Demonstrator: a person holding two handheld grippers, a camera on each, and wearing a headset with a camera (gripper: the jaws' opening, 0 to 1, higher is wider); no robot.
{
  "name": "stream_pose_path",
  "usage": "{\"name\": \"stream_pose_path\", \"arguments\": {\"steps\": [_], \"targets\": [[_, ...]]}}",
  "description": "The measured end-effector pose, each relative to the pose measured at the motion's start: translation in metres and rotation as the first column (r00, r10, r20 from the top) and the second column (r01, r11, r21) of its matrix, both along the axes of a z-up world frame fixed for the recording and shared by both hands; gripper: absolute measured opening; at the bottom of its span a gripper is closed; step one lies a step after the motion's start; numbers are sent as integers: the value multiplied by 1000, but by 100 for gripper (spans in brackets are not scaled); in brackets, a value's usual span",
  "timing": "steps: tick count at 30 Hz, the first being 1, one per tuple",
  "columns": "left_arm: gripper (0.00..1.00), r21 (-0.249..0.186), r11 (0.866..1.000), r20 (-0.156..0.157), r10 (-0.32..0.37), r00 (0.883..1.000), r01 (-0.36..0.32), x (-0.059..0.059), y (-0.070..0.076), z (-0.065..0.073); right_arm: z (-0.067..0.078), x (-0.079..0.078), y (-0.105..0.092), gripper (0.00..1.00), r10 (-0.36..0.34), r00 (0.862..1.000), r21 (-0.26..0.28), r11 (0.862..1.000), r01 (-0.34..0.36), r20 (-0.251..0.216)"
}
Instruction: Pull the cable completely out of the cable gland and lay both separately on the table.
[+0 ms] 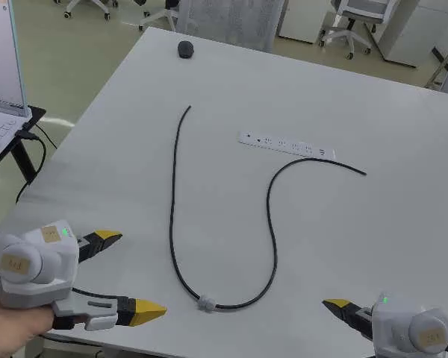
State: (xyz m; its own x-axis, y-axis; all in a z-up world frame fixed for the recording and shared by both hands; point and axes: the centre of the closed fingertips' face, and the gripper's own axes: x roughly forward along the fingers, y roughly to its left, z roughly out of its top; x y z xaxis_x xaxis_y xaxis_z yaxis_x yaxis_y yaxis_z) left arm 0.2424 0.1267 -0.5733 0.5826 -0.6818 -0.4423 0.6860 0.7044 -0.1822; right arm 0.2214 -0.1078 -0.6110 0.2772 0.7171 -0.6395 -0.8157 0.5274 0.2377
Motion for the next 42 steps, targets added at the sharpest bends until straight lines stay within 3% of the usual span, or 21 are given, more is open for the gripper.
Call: {"name": "stream_pose_path", "arguments": {"steps": [4, 7, 13, 18, 26, 29, 35, 42], "targets": [[96, 12, 1000, -8, -7, 1000, 7, -3, -2, -3, 5, 5, -5, 96, -34, 999, 18, 999, 34, -4], [95, 6, 999, -6, -31, 999, 31, -6, -7, -1, 14, 13, -5, 96, -69, 998, 61, 996, 69, 7], [95, 9, 1000, -19, -26, 999, 27, -4, -4, -4, 8, 11, -8, 95, -48, 999, 23, 999, 48, 10], [95, -13, 999, -21, -30, 999, 30, -3, -8, -2, 11, 13, -6, 94, -51, 999, 33, 998, 51, 6], [95, 2, 998, -28, -55, 998, 55, -2, -11, -8, 18, 22, 7, 91, -44, 999, 40, 998, 43, 25], [95, -17, 999, -28, -49, 998, 48, 0, -9, -8, 19, 30, 10, 89, -33, 998, 17, 999, 32, 52], [93, -2, 999, -48, -54, 997, 54, -3, -9, -18, 18, 43, 25, 81, -11, 999, 13, 1000, 11, 41], [91, 6, 998, -62, -54, 997, 55, -4, -9, -22, 10, 48, 50, 74, 69, 998, -38, 997, -68, 14]]}}
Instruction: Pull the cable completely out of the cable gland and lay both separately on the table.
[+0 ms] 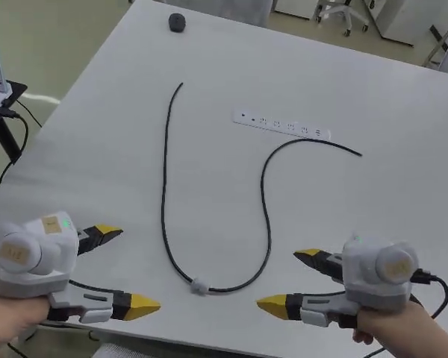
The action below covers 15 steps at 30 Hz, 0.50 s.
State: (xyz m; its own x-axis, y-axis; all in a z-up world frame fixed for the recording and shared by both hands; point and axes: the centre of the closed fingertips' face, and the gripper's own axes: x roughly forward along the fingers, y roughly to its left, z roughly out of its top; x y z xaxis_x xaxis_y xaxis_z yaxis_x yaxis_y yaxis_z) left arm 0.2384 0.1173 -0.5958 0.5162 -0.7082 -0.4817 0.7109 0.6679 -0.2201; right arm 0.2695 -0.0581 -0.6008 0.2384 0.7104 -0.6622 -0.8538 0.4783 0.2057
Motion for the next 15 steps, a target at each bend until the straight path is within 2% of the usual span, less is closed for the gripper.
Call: {"name": "stream_pose_path", "arguments": {"steps": [6, 11, 15], "targets": [[88, 27, 999, -4, -24, 1000, 24, -3, -3, -7, -6, 5, 23, 68, 76, 997, -38, 996, -76, -1], [89, 18, 1000, -3, -8, 1000, 8, -4, -2, -8, -14, 9, 38, 63, 132, 991, -84, 988, -132, -10], [89, 12, 1000, -11, 0, 1000, 0, -6, -2, -11, -25, 9, 46, 61, 183, 983, -123, 975, -184, -18]]}}
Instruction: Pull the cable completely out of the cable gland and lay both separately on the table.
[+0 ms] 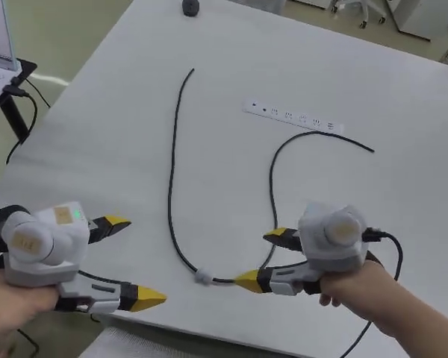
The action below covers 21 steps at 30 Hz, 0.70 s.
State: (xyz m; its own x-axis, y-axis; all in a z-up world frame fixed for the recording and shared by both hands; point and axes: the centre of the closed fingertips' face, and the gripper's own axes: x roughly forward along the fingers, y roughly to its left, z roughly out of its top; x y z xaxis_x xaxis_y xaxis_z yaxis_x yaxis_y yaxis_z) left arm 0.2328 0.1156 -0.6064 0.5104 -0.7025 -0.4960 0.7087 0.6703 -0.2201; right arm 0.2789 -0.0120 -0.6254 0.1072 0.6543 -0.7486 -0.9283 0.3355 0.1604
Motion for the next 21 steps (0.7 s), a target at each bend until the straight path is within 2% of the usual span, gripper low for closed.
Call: {"name": "stream_pose_path", "arguments": {"steps": [6, 8, 10, 14, 17, 21], "targets": [[88, 3, 1000, -7, 0, 1000, 0, -2, 1, -4, -13, 0, 10, 54, 41, 999, -36, 998, -41, -22], [89, 4, 1000, -8, 3, 1000, -3, -2, 2, -5, -19, -3, 11, 49, 66, 997, -64, 996, -68, -37], [89, 4, 1000, -14, 4, 1000, -4, -3, 2, -7, -24, -3, 15, 48, 87, 996, -74, 993, -89, -33], [89, 8, 1000, -19, 1, 1000, -1, -3, 2, -10, -35, -4, 22, 44, 104, 993, -93, 990, -109, -53], [91, -18, 1000, -14, 11, 1000, -11, -1, -1, -8, -45, -5, 28, 41, 124, 990, -108, 985, -132, -73], [90, -1, 1000, -19, -5, 1000, 5, -1, -5, -11, -57, -8, 35, 36, 151, 984, -134, 977, -164, -96]]}}
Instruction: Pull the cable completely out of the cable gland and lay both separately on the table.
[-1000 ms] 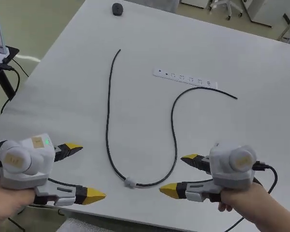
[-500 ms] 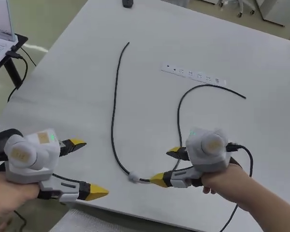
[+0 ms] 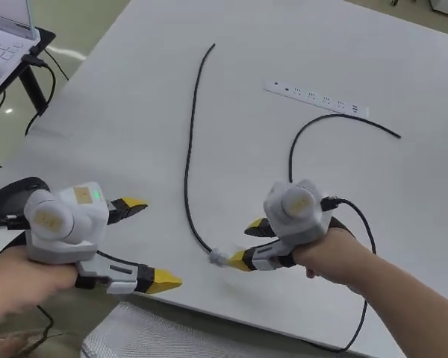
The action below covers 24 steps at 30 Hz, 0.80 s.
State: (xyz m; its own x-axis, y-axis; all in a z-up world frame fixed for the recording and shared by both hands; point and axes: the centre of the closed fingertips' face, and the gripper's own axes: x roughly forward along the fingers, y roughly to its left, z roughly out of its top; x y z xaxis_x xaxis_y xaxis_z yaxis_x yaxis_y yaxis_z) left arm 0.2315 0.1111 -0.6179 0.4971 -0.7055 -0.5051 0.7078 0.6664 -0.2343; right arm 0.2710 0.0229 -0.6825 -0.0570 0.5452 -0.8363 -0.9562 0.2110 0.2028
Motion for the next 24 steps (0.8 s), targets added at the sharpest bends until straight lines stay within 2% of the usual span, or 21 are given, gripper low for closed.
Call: {"name": "stream_pose_path", "arguments": {"steps": [7, 11, 24], "targets": [[89, -19, 1000, -1, -3, 1000, 3, -2, -8, 3, -18, -6, 3, 26, 28, 998, -55, 998, -31, -51], [89, -15, 1000, -4, -10, 1000, 10, -3, -11, 2, -28, -11, 1, 21, 50, 996, -84, 995, -56, -71], [87, -16, 1000, -22, 4, 1000, -4, -6, -8, 0, -31, -14, 9, 13, 38, 994, -73, 996, -45, -103]]}}
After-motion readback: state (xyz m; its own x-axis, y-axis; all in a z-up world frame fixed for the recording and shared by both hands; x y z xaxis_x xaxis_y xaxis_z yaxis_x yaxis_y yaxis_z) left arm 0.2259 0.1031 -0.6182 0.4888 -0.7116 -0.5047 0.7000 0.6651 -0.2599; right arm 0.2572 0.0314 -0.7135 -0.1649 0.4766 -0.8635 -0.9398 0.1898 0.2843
